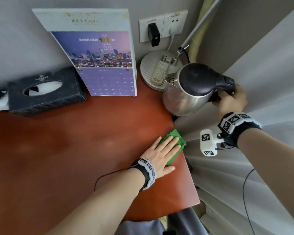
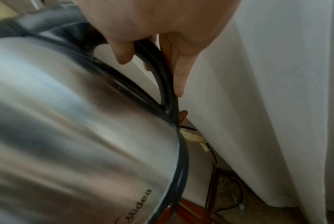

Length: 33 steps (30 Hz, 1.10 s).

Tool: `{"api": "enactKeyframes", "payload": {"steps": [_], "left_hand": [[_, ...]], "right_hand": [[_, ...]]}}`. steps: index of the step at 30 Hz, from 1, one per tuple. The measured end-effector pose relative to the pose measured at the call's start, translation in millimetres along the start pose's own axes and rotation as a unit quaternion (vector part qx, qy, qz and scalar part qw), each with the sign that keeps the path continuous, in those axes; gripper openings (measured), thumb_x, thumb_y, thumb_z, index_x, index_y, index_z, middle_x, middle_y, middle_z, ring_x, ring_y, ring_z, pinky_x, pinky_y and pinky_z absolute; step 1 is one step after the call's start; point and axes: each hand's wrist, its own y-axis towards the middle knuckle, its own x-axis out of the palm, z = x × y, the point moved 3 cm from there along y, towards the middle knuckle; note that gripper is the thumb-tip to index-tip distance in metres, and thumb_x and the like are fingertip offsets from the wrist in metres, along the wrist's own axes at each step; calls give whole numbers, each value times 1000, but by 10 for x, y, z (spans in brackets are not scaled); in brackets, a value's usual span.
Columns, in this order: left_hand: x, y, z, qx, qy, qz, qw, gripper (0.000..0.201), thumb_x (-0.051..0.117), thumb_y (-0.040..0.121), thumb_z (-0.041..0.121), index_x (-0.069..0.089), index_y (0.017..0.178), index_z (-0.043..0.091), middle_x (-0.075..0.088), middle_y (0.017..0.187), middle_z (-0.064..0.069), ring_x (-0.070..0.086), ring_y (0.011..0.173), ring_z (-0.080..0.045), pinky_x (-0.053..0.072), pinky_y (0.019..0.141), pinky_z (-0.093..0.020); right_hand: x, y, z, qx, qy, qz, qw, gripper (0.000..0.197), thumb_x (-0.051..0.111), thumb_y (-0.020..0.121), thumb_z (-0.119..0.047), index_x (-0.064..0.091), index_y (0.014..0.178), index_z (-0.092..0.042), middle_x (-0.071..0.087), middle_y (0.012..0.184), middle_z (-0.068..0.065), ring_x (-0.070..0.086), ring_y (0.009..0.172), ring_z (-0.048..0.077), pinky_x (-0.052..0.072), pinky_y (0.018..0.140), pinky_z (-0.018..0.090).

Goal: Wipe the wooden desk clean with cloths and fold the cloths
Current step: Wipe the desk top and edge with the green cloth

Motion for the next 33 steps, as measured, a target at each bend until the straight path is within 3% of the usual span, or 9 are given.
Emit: {"api": "enactKeyframes", "payload": {"steps": [3, 7, 13, 16, 20, 23, 27, 33], "left_hand": [[-90, 102, -138, -21, -2, 3, 1000, 80, 29, 96, 62, -2, 158, 20, -12, 165, -3, -11, 152, -22, 1, 121, -54], [-274, 305, -463, -110, -16, 16, 994, 80, 26, 95, 64, 0, 158, 22, -13, 165, 0, -12, 152, -20, 1, 120, -55], [-431, 489, -833, -181, -6, 12, 983, 87, 24, 92, 70, -4, 158, 20, -15, 164, -2, -11, 151, -23, 1, 121, -54], [-413, 468, -676, -159, 7, 11, 987, 95, 27, 89, 73, -4, 158, 15, -15, 164, -7, -12, 151, -28, 1, 121, -53], [-262, 352, -227, -57, 26, 1, 998, 94, 28, 88, 73, 1, 158, 16, -10, 165, -8, -12, 151, -29, 0, 120, -54], [-158, 266, -46, -12, 46, -7, 999, 91, 27, 90, 71, 2, 158, 16, -8, 165, -8, -10, 151, -29, 0, 120, -54], [-205, 258, -261, 12, 62, -2, 998, 83, 22, 94, 68, -5, 157, 21, -14, 165, -2, -12, 151, -22, -3, 119, -56], [-390, 351, -992, -172, -20, 14, 985, 83, 14, 92, 71, -4, 158, 23, -16, 164, 2, -12, 151, -18, 0, 120, -55]], "right_hand": [[3, -24, -14, 3, 2, 3, 1000, 17, 60, 71, -27, 63, 88, -32, 68, 83, 5, 70, 76, 29, 61, 68, 45], [-41, -16, 15, 8, -12, 10, 1000, 17, 60, 68, -32, 64, 83, -38, 69, 84, 5, 70, 77, 27, 61, 69, 44], [-180, 162, 211, 13, -31, 29, 999, 19, 58, 62, -40, 61, 81, -43, 68, 80, 3, 65, 92, 31, 56, 79, 50], [-237, 196, 207, 16, -26, 32, 999, 17, 58, 62, -40, 61, 78, -44, 69, 78, 3, 67, 86, 31, 57, 77, 51], [-229, -15, -43, 23, -20, 27, 999, 9, 59, 63, -33, 59, 71, -38, 68, 73, 3, 69, 72, 29, 58, 72, 51], [-160, -114, -104, 31, -11, 23, 999, 15, 58, 68, -26, 62, 82, -31, 70, 83, 11, 70, 72, 30, 59, 70, 48], [-66, -192, -145, 37, -6, 20, 999, 19, 57, 71, -23, 63, 89, -24, 70, 86, 12, 70, 74, 31, 59, 68, 47], [15, -234, -200, 30, -12, 18, 999, 22, 56, 71, -22, 66, 89, -27, 70, 85, 11, 70, 75, 29, 59, 68, 46]]}}
